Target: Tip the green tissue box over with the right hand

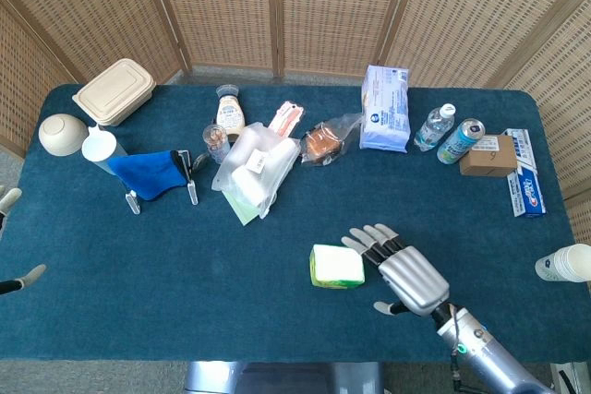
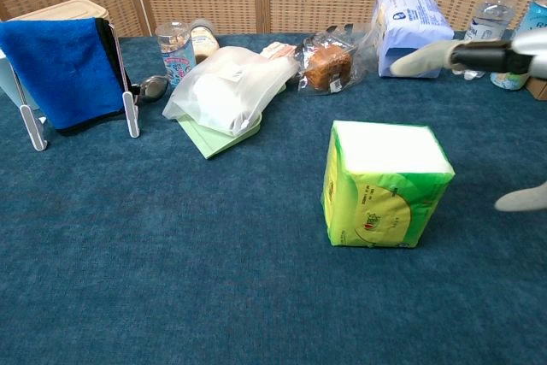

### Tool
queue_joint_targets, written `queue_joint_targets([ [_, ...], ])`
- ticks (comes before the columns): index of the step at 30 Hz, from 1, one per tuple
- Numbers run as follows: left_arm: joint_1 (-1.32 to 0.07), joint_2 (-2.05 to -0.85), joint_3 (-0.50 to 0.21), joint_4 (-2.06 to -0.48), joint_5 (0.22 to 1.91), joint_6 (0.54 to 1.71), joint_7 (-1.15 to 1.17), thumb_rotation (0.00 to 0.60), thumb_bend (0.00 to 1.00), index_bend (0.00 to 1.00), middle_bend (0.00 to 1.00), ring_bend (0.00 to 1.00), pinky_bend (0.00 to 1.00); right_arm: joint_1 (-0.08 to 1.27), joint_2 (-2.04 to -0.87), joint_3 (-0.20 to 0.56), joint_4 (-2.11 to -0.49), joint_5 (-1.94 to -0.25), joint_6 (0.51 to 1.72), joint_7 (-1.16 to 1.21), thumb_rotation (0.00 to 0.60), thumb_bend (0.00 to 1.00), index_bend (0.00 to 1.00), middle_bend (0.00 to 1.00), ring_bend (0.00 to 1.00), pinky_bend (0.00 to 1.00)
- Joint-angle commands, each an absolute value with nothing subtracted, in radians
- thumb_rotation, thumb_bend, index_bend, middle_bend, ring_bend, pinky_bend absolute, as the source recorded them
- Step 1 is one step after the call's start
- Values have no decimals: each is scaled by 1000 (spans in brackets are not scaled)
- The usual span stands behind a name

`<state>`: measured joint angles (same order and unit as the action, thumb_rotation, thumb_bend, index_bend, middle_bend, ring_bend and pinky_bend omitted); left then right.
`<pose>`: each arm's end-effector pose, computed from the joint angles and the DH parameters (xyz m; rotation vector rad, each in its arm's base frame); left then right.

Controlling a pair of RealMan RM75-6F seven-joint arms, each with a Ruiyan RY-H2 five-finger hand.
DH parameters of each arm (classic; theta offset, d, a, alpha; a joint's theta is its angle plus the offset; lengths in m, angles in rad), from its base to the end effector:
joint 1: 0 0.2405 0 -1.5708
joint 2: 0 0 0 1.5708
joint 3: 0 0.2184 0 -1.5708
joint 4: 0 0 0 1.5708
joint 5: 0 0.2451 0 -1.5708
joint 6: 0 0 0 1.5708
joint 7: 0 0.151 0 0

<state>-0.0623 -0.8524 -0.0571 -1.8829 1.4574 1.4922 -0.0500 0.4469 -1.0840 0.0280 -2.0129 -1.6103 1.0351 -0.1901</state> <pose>-0.2650 0.1804 0.1617 -1.3209 -0.9603 -0.9272 -0.1213 -0.2109 0.0239 2.0706 -0.9440 1.0432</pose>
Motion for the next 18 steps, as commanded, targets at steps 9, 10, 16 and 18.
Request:
queue_joint_targets([
  [9,-65,-850,-62,-1876,1443,1484,-64,600,23,36,0,0,0,629,-1273,118,-2003,-1317,846,-440,600,0,0,0,0,85],
  [10,-66,-850,-62,-1876,1441,1484,-65,600,23,36,0,0,0,638,-1285,118,-1997,-1298,841,-455,600,0,0,0,0,85],
  [16,-67,-848,-65,-1870,1434,1479,-77,600,23,36,0,0,0,681,-1351,118,-1951,-1212,848,-522,600,1,0,0,0,105],
  [18,-68,-848,-66,-1869,1433,1478,-79,600,23,36,0,0,0,685,-1360,115,-1944,-1207,856,-528,600,33,0,17,4,131],
])
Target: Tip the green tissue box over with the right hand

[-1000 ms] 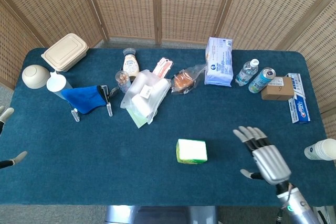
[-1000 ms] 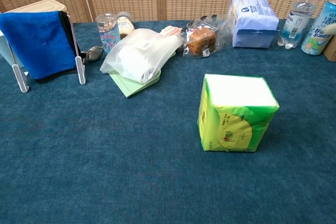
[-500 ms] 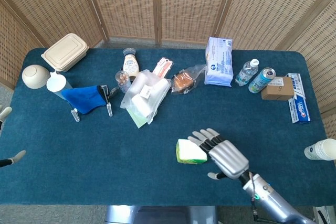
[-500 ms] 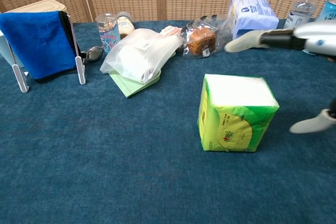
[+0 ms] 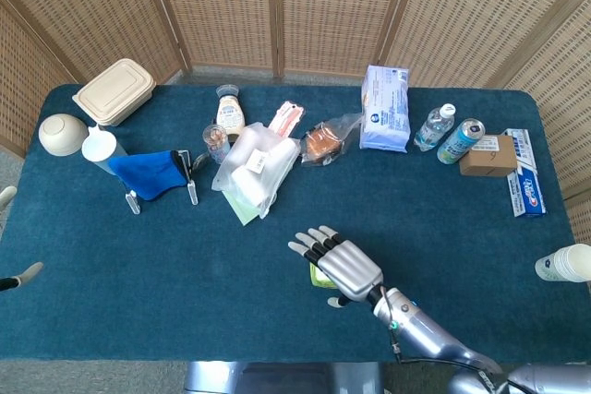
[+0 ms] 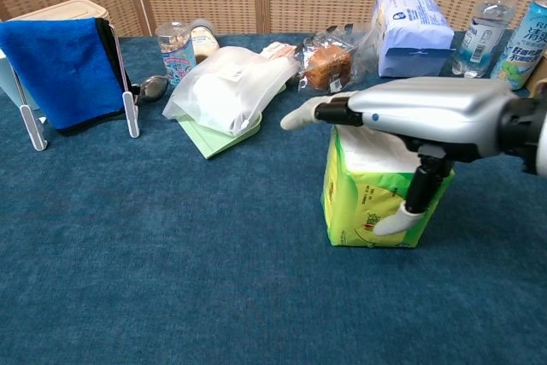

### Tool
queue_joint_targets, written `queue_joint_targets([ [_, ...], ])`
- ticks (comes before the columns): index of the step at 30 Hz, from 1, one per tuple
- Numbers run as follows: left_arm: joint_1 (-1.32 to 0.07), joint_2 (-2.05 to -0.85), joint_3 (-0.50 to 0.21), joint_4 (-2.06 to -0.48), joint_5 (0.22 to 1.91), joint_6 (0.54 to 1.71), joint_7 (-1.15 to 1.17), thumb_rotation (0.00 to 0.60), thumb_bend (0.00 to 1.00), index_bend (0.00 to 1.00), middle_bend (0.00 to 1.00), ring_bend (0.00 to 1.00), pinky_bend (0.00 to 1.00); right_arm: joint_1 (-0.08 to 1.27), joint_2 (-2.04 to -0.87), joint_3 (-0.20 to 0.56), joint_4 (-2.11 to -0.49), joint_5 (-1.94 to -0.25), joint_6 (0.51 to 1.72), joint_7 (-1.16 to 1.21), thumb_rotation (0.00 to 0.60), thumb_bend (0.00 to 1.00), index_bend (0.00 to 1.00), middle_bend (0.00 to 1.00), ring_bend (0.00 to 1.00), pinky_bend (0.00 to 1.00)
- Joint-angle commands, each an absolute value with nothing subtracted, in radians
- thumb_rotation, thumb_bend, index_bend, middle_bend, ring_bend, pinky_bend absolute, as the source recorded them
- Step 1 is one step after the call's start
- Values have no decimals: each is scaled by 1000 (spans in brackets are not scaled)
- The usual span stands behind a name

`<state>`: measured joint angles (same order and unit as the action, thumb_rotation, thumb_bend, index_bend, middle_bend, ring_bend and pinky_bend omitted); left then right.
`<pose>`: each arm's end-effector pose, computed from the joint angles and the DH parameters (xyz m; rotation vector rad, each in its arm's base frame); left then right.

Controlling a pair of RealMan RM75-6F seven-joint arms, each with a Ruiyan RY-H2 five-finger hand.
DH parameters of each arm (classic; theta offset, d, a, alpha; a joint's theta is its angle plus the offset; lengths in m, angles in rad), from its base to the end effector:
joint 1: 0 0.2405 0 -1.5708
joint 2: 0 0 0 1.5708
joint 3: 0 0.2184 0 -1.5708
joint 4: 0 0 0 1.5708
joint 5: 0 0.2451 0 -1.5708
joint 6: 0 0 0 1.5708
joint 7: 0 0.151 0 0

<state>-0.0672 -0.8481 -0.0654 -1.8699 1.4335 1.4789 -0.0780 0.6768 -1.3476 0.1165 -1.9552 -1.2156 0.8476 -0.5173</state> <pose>-0.2705 0.1838 0.1650 -1.3007 -0.9770 -0.9269 -0.0603 -0.2335 -0.0438 2.2309 -0.9213 0.9303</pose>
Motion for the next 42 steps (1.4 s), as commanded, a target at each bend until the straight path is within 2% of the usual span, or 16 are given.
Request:
queue_joint_targets([
  [1,-68,-848,-66,-1868,1432,1478,-81,600,23,36,0,0,0,686,-1365,112,-1938,-1207,860,-529,600,63,0,40,20,146],
  [5,-68,-846,-67,-1867,1433,1477,-86,600,23,36,0,0,0,687,-1382,91,-1911,-1229,883,-537,600,253,6,151,153,228],
  [9,-67,-845,-67,-1866,1433,1479,-90,600,23,37,0,0,0,681,-1390,70,-1900,-1264,898,-519,600,476,79,231,252,333],
  [12,-65,-843,-67,-1866,1434,1481,-93,600,23,36,0,0,0,672,-1395,52,-1888,-1307,919,-506,600,576,149,283,306,392],
  [14,-64,-843,-66,-1866,1436,1483,-95,600,23,36,0,0,0,666,-1399,40,-1875,-1337,934,-504,600,606,171,302,326,417],
  [20,-65,-843,-65,-1867,1438,1481,-94,600,23,37,0,0,0,659,-1427,35,-1807,-1478,1004,-444,600,637,228,351,366,460],
  [24,-66,-845,-65,-1868,1436,1479,-87,600,23,37,0,0,0,668,-1474,53,-1681,-1648,1115,-259,600,647,254,373,382,476],
  [28,-68,-847,-65,-1870,1435,1476,-82,600,23,37,0,0,0,682,-1521,68,-1570,-1732,1201,-98,600,646,263,378,382,476],
  [34,-69,-851,-62,-1873,1436,1473,-69,600,22,37,0,0,0,686,-1641,99,-1393,-1720,1290,176,600,647,279,385,382,476],
  [42,-72,-855,-62,-1877,1429,1467,-54,600,23,37,0,0,0,698,-1759,90,-1207,-1698,1279,272,600,654,286,386,378,476],
])
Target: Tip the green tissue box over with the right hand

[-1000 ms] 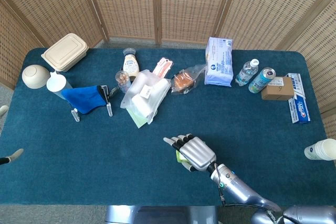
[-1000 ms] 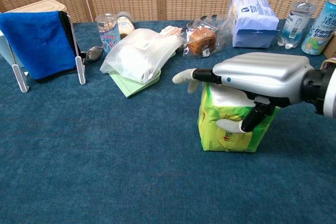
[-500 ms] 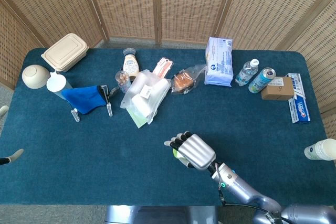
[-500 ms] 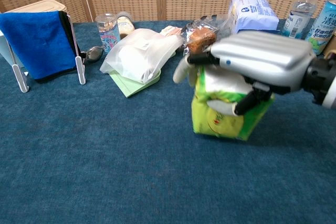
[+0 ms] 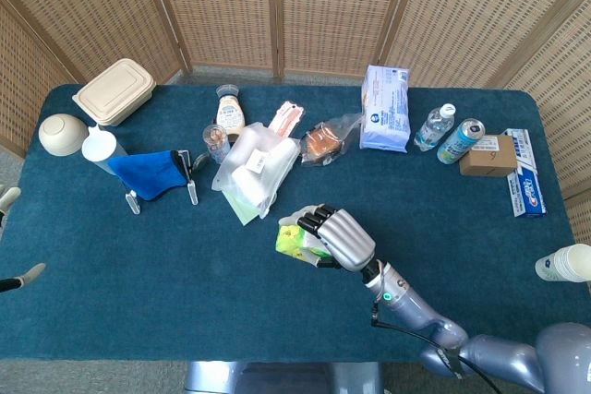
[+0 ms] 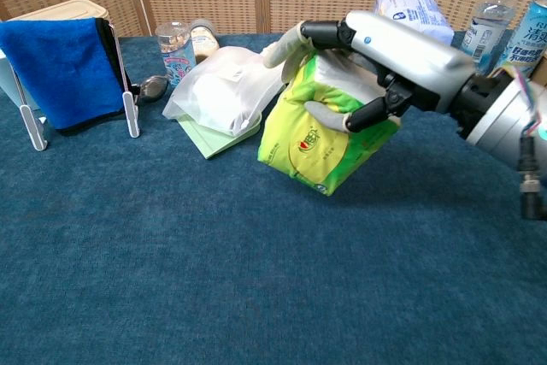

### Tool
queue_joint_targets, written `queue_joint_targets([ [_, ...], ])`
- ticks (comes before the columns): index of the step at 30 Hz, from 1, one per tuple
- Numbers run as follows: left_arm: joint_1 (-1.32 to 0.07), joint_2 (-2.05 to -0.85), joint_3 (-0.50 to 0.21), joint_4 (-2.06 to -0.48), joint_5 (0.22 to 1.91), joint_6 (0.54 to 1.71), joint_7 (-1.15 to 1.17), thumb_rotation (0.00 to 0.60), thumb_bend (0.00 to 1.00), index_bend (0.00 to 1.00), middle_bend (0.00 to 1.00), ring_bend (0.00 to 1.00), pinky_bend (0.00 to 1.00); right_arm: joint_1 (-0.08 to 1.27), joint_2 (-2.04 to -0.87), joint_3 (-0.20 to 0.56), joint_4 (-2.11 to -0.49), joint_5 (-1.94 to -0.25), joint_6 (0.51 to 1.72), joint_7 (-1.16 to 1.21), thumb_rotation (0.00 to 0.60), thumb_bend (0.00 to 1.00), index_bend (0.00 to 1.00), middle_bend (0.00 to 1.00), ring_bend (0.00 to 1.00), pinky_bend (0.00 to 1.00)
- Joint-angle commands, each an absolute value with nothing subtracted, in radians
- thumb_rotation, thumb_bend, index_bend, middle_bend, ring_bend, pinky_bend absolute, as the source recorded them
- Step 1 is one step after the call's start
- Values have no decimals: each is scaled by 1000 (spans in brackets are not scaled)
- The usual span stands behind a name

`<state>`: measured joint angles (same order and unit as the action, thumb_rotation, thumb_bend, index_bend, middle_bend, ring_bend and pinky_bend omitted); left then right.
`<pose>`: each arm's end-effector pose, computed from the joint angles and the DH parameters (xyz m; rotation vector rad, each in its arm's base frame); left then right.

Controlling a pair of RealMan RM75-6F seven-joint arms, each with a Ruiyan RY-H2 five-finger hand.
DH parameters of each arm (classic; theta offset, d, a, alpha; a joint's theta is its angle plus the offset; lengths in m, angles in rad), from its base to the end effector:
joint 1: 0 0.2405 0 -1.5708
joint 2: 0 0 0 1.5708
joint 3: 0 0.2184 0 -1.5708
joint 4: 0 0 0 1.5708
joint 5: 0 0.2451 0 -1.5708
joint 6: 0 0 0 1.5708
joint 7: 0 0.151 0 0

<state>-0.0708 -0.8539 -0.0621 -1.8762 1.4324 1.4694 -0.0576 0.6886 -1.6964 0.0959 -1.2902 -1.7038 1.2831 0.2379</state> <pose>-0.2691 0.1838 0.1610 -1.3123 -0.9802 -0.9136 -0.0805 -0.2862 -0.0594 1.9372 -0.9112 1.6153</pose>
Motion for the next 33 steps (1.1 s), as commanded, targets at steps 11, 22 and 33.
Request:
queue_joint_targets([
  [11,-69,-854,-63,-1877,1424,1469,-55,600,23,39,0,0,0,677,-1778,11,-1070,-1762,1348,361,600,648,253,358,303,459],
  [22,-69,-857,-58,-1885,1424,1465,-43,600,22,40,0,0,0,654,-1637,-93,-1104,-1842,1386,403,600,413,0,7,3,211],
  [33,-65,-858,-54,-1893,1437,1473,-39,600,23,41,0,0,0,647,-1501,-103,-1246,-1781,1274,268,568,239,0,0,0,75],
])
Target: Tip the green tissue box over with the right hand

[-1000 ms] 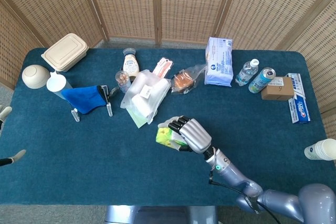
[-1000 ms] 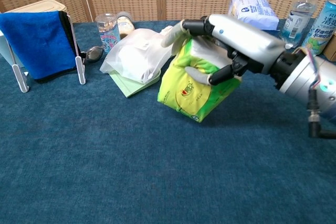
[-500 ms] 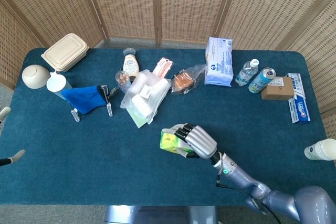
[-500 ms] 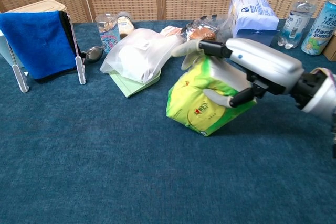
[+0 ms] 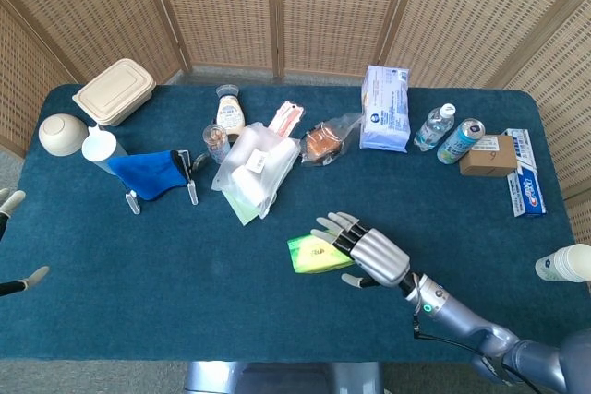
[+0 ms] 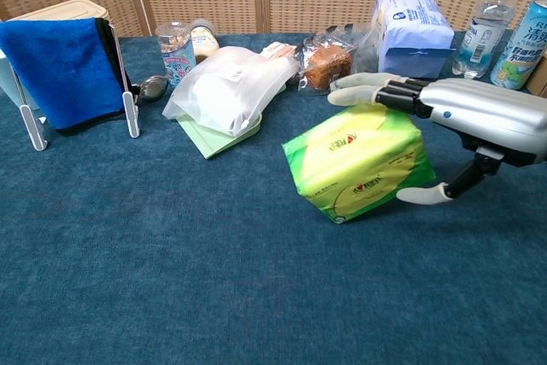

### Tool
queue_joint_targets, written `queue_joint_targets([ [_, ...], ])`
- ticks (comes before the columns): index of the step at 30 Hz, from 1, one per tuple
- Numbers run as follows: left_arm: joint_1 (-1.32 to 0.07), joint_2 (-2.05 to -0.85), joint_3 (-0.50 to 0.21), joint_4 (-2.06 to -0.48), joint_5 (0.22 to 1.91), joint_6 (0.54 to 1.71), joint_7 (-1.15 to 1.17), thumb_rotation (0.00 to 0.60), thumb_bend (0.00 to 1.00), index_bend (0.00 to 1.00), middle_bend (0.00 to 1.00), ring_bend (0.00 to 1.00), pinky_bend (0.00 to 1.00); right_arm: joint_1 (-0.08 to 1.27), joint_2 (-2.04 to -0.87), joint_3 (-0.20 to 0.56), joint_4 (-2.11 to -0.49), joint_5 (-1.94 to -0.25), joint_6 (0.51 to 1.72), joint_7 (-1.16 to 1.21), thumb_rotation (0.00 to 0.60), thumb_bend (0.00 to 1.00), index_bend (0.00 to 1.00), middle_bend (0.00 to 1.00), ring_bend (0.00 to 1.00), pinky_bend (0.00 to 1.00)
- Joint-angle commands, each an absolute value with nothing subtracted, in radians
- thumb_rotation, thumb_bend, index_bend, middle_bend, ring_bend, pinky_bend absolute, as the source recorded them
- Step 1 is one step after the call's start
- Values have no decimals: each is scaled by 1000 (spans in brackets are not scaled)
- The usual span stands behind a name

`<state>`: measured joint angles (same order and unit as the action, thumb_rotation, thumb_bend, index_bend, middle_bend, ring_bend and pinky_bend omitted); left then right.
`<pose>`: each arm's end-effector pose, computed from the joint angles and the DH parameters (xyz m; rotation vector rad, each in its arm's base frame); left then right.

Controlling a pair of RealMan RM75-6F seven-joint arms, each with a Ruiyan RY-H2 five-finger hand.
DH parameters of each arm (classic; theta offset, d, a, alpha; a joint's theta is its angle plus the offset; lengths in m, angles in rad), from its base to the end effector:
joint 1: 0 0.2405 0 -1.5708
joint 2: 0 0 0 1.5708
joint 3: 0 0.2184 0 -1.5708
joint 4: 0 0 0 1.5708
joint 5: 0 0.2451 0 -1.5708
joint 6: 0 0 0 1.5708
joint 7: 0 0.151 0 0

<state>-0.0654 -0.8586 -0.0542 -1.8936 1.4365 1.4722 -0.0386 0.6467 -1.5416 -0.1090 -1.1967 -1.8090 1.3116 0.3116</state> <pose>-0.2659 0.1802 0.1567 -1.3155 -0.9895 -0.9082 -0.1713 -0.2683 -0.0415 2.1726 -0.8135 1.3274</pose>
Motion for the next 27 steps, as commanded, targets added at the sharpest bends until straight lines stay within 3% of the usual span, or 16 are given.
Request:
queue_joint_targets([
  [1,-65,-858,-54,-1893,1436,1473,-40,600,23,41,0,0,0,647,-1489,-99,-1263,-1772,1264,251,563,239,0,0,0,73],
  [6,-64,-854,-56,-1888,1434,1473,-55,600,23,41,0,0,0,651,-1403,-73,-1387,-1701,1181,127,527,240,0,0,0,41],
  [15,-64,-850,-56,-1884,1439,1474,-71,600,22,41,0,0,0,666,-1302,-41,-1570,-1627,1083,-59,528,239,0,0,0,38],
  [27,-60,-845,-57,-1876,1445,1481,-94,600,23,41,0,0,0,750,-1309,42,-1733,-1426,881,-340,545,239,0,0,0,39],
])
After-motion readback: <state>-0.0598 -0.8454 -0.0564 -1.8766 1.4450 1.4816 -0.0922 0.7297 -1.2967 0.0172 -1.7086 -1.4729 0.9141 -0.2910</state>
